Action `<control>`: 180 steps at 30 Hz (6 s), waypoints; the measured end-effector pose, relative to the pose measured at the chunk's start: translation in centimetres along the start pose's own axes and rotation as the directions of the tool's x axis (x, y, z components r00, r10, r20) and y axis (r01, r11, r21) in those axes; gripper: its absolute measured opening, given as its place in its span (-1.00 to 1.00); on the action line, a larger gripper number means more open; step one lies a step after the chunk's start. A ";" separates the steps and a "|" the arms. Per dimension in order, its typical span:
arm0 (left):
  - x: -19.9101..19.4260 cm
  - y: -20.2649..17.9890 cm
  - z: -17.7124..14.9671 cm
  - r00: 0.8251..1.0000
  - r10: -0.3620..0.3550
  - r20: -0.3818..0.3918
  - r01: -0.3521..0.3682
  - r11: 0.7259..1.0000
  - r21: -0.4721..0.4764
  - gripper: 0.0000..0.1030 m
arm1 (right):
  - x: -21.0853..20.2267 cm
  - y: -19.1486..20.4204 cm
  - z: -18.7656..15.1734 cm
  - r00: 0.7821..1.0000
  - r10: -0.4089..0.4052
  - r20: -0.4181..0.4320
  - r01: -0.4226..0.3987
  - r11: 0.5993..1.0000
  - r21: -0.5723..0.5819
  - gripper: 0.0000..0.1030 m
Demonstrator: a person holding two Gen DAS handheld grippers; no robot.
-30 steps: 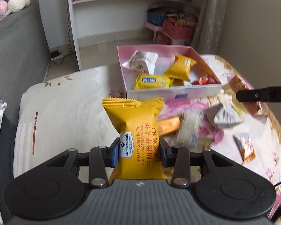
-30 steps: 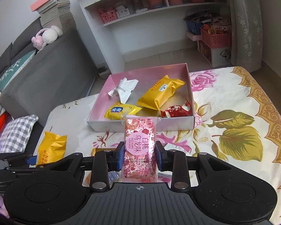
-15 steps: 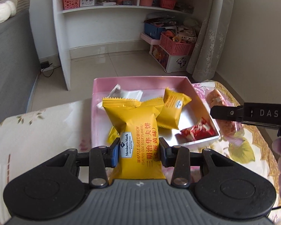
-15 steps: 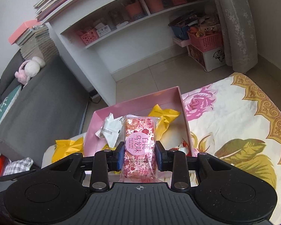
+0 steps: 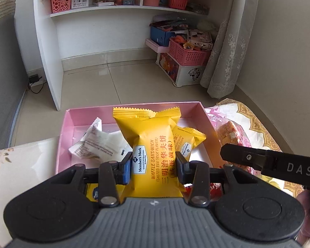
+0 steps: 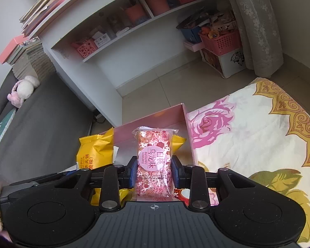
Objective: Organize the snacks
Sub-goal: 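Carry both snacks over the pink box and open both tools inside it, then move both tools back over the remaining snack pile, then grasp the red candy wrapper with left tool while right tool grasps orange jam biscuit packet, then carry both snacks into the pink box and open both tools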
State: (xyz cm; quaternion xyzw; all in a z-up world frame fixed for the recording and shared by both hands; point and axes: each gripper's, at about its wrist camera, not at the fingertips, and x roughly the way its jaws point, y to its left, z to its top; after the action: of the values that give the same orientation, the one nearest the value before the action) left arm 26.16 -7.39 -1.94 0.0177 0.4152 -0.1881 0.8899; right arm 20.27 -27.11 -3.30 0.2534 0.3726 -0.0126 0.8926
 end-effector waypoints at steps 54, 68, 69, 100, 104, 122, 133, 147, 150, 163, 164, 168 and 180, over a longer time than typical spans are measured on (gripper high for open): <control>-11.6 1.6 -11.8 0.999 0.031 0.008 -0.031 0.999 0.029 0.98 | -10.7 3.5 -7.3 0.990 -0.141 0.002 0.137 0.955 -0.262 0.81; -13.8 2.2 -17.0 1.000 0.028 -0.005 -0.028 0.996 0.087 0.99 | -12.1 3.2 -11.7 0.992 -0.129 0.010 0.124 0.924 -0.363 0.81; -13.8 2.3 -17.3 0.999 0.032 -0.008 -0.031 0.995 0.093 0.99 | -12.2 3.0 -11.9 0.991 -0.130 0.011 0.125 0.921 -0.369 0.81; -12.8 -0.2 -23.8 0.964 -0.038 -0.264 0.087 0.980 0.177 0.60 | -8.3 -0.9 -19.3 0.942 -0.253 -0.222 0.124 0.875 -0.468 0.96; -12.8 -0.4 -23.7 0.968 -0.008 -0.252 0.062 0.976 0.209 0.34 | -8.0 -0.8 -19.2 0.946 -0.250 -0.205 0.132 0.878 -0.460 0.98; -13.2 -0.2 -23.3 0.976 0.020 -0.218 0.026 0.978 0.206 -0.30 | -8.2 0.1 -18.7 0.957 -0.231 -0.175 0.128 0.879 -0.460 0.26; -13.6 0.0 -23.0 0.981 0.016 -0.193 0.021 0.982 0.187 -0.31 | -8.5 1.2 -19.1 0.960 -0.222 -0.173 0.108 0.858 -0.503 -0.23; -14.1 0.3 -22.5 0.985 0.006 -0.171 0.022 0.986 0.163 -0.32 | -9.1 2.3 -19.3 0.962 -0.186 -0.199 0.061 0.859 -0.508 -0.23; -14.5 0.4 -22.3 0.987 0.001 -0.160 0.024 0.988 0.155 -0.32 | -9.5 2.5 -19.1 0.965 -0.175 -0.198 0.053 0.863 -0.502 -0.23; -16.0 1.2 -20.5 0.997 -0.013 -0.082 0.022 0.994 0.108 -0.32 | -11.6 3.4 -17.3 0.981 -0.104 -0.166 0.017 0.890 -0.455 -0.23; -16.1 1.3 -20.3 0.997 -0.013 -0.075 0.021 0.994 0.105 -0.32 | -11.8 3.5 -17.1 0.982 -0.099 -0.162 0.015 0.892 -0.451 -0.23; -16.4 1.6 -19.6 0.999 -0.010 -0.049 0.014 0.996 0.088 -0.32 | -12.3 3.7 -16.3 0.986 -0.077 -0.147 0.006 0.903 -0.431 -0.23; -16.5 2.2 -17.3 1.000 0.009 0.005 -0.009 0.999 0.041 -0.32 | -13.0 4.7 -13.8 0.994 -0.033 -0.100 -0.007 0.927 -0.375 -0.23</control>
State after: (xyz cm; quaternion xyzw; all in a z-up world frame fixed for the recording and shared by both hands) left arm 4.64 3.19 -1.25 0.0373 0.4091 -0.1927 0.8911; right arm 2.76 -18.84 -0.65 0.0760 0.4159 0.0664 0.9038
